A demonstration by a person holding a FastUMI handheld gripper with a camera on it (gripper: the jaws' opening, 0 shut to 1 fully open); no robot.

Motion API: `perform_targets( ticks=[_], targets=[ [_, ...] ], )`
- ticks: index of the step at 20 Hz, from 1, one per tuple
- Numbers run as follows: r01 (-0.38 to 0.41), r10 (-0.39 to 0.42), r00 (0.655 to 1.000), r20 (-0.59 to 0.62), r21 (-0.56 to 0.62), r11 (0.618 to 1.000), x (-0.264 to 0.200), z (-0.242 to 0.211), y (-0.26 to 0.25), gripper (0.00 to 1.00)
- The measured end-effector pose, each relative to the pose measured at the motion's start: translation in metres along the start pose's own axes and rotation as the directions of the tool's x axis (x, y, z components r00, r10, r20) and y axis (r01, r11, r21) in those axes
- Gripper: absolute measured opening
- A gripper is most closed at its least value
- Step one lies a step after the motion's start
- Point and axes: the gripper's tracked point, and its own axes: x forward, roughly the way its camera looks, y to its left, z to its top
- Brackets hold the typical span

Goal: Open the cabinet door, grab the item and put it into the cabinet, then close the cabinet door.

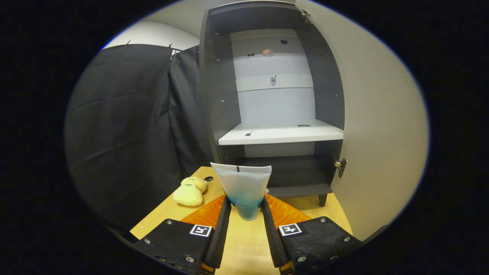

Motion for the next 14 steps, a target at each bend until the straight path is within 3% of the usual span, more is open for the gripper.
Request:
perform_targets(
  ticks=[8, 14],
  targets=[
    [0.013, -0.014, 0.999, 0.052, 0.007, 1.0, 0.04, 0.095, -0.023, 0.49],
    [0.029, -0.03, 0.999, 0.046, 0.016, 0.999, 0.078, 0.137, -0.034, 0.49]
  ],
)
